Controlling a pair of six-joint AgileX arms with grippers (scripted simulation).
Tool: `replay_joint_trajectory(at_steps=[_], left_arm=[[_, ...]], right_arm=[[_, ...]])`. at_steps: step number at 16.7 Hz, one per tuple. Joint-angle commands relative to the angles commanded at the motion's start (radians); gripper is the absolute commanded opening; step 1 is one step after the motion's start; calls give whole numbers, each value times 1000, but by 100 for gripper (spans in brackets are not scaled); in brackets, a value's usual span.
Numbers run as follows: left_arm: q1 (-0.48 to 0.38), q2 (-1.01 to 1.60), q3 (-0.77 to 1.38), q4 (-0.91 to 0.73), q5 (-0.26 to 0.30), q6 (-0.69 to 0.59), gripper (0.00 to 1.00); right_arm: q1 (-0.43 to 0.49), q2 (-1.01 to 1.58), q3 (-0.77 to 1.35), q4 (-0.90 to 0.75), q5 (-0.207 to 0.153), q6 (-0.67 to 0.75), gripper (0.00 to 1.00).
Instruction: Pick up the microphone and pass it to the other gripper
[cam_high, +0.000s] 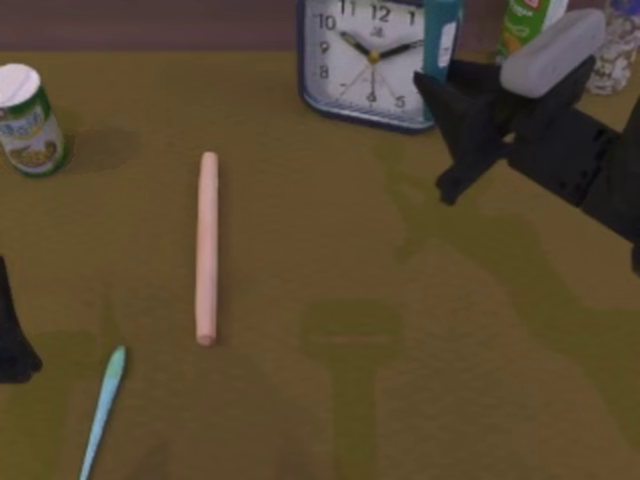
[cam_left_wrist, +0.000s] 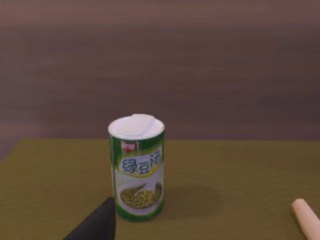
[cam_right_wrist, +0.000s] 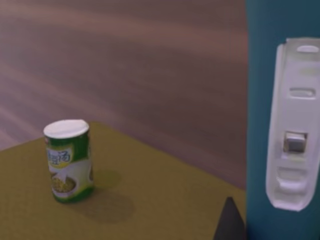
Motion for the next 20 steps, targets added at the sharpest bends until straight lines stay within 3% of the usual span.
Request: replay_joint_trajectory(at_steps=[2, 7, 9, 20], left_arm=[[0, 0, 0, 0, 0, 0, 100], [0, 0, 0, 0, 0, 0, 100], [0, 0, 0, 0, 0, 0, 100], [0, 0, 0, 0, 0, 0, 100]], right_arm=[[33, 3, 4, 19, 30, 1, 0], [174, 13, 17, 97, 168, 8, 0], [208, 13, 20, 116, 201, 10, 0], [210, 12, 21, 118, 204, 10, 0]])
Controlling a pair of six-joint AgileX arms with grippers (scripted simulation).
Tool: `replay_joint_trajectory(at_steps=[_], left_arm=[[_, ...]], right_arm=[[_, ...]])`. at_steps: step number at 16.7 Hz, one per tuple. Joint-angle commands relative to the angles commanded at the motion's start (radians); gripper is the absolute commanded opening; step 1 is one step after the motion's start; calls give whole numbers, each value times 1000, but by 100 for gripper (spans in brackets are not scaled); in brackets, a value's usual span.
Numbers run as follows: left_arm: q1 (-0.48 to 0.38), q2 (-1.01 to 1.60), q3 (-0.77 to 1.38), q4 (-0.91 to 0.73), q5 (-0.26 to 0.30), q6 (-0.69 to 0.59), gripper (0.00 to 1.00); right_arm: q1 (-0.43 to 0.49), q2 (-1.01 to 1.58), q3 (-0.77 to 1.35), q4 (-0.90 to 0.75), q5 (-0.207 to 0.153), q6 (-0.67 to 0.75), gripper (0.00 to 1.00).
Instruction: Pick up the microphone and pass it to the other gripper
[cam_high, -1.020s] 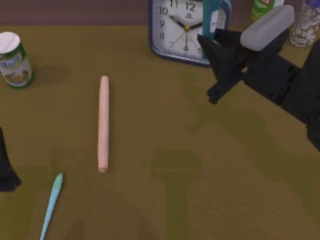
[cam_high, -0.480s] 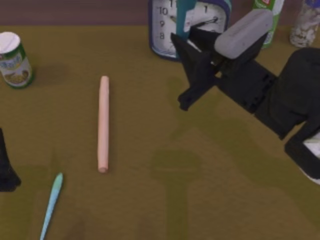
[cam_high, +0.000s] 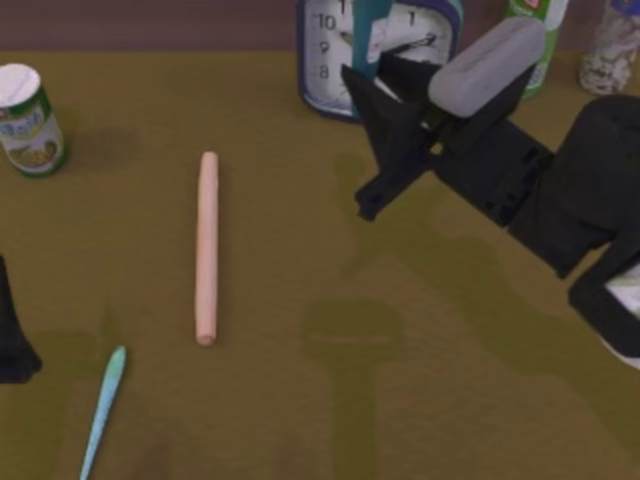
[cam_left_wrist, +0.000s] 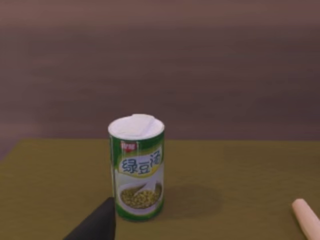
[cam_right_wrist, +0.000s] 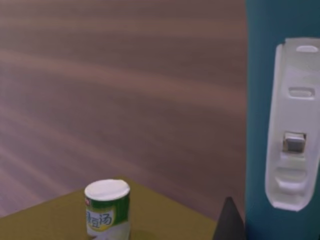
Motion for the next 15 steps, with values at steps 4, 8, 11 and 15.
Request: replay_joint_trajectory(at_steps=[4, 8, 11, 15], left_arm=[[-22, 66, 44, 24, 53, 11, 100], [-83, 297, 186, 104, 205, 36, 100], [-140, 539, 333, 194, 348, 54, 100], [-217, 869, 537, 322, 537, 79, 100]], right_arm=[[0, 0, 0, 0, 0, 0, 0], [0, 0, 0, 0, 0, 0, 0], [0, 0, 0, 0, 0, 0, 0], [0, 0, 0, 0, 0, 0, 0]])
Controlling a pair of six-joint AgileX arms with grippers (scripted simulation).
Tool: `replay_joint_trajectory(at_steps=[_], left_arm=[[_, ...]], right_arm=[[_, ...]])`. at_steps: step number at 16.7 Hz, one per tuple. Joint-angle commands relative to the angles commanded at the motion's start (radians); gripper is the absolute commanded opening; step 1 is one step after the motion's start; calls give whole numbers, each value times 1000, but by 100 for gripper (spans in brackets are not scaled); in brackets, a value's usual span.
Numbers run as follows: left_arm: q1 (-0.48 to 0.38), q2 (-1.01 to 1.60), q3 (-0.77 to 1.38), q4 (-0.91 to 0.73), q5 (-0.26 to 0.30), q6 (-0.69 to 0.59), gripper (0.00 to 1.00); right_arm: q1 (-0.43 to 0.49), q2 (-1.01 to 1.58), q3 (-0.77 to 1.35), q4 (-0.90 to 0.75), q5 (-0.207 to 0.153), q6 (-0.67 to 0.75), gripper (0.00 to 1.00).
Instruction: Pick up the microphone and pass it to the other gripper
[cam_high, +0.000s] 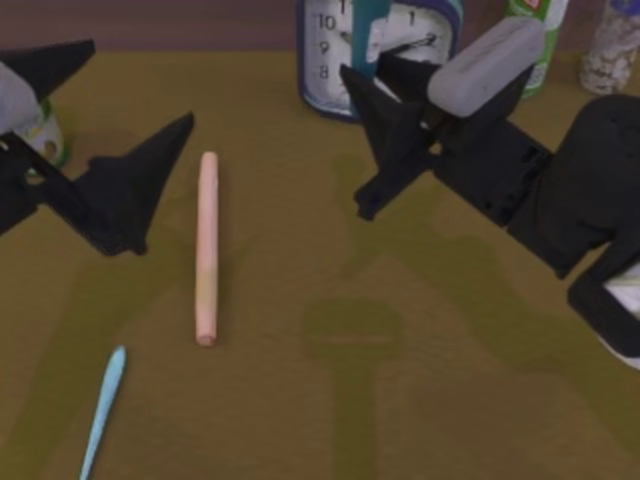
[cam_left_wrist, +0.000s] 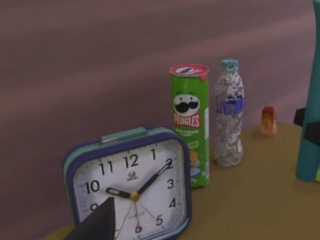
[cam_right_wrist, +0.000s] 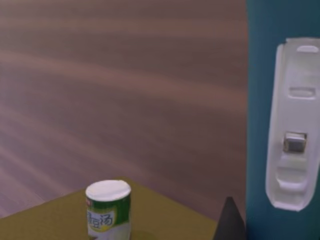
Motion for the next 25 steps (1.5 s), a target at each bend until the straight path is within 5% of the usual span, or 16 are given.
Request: replay_joint_trajectory(at_steps=[5, 9, 15, 25], left_arm=[[-72, 295, 176, 104, 179, 25, 100], [-93, 378, 217, 124, 231, 30, 100], [-100, 391, 227, 127, 220, 29, 100], [-303, 702, 473, 202, 26, 20, 100]], right_arm=[[0, 0, 0, 0, 0, 0, 0], [0, 0, 0, 0, 0, 0, 0], [0, 0, 0, 0, 0, 0, 0], [0, 0, 0, 0, 0, 0, 0]])
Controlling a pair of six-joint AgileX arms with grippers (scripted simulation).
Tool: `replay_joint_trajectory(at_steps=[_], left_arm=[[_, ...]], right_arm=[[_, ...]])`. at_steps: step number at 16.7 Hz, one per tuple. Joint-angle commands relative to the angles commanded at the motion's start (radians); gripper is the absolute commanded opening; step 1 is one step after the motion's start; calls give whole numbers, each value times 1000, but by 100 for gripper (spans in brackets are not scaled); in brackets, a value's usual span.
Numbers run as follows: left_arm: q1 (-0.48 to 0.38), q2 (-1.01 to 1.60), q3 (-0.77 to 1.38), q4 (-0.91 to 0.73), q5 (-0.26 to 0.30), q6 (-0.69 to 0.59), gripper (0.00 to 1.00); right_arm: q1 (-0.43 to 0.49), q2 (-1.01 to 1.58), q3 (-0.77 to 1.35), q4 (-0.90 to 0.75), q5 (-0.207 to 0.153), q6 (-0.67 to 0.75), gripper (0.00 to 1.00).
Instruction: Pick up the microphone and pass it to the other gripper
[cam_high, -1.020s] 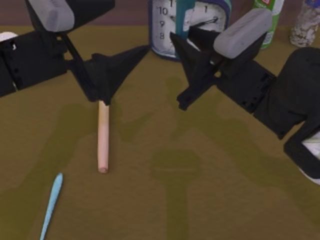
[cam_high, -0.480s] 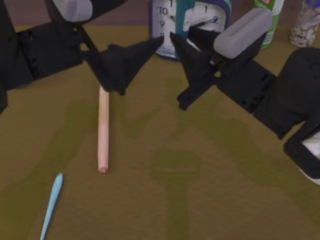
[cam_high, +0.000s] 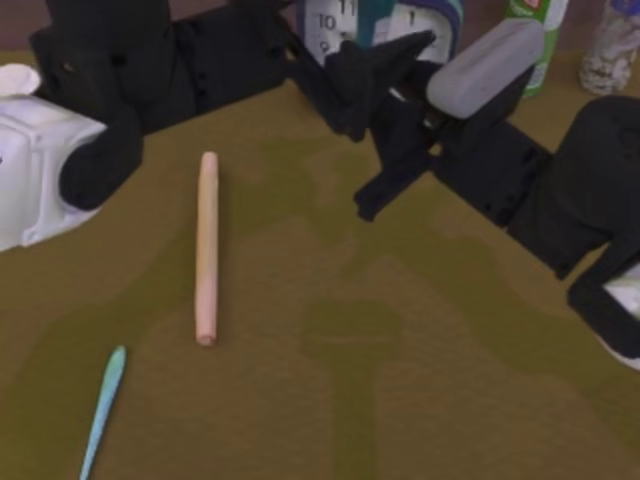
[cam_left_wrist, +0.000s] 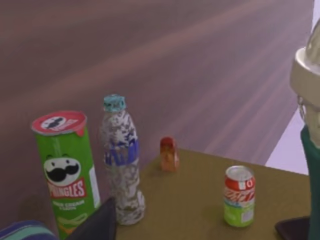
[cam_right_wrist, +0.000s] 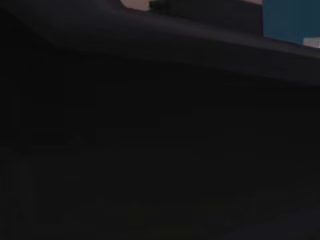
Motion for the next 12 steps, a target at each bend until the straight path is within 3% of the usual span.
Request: replay_joint_trajectory(at_steps=[4, 12], left_arm=[[-1, 1, 1, 0, -1, 0, 100], [-1, 1, 1, 0, -1, 0, 40]], right_arm=[[0, 0, 0, 0, 0, 0, 0], [0, 0, 0, 0, 0, 0, 0]])
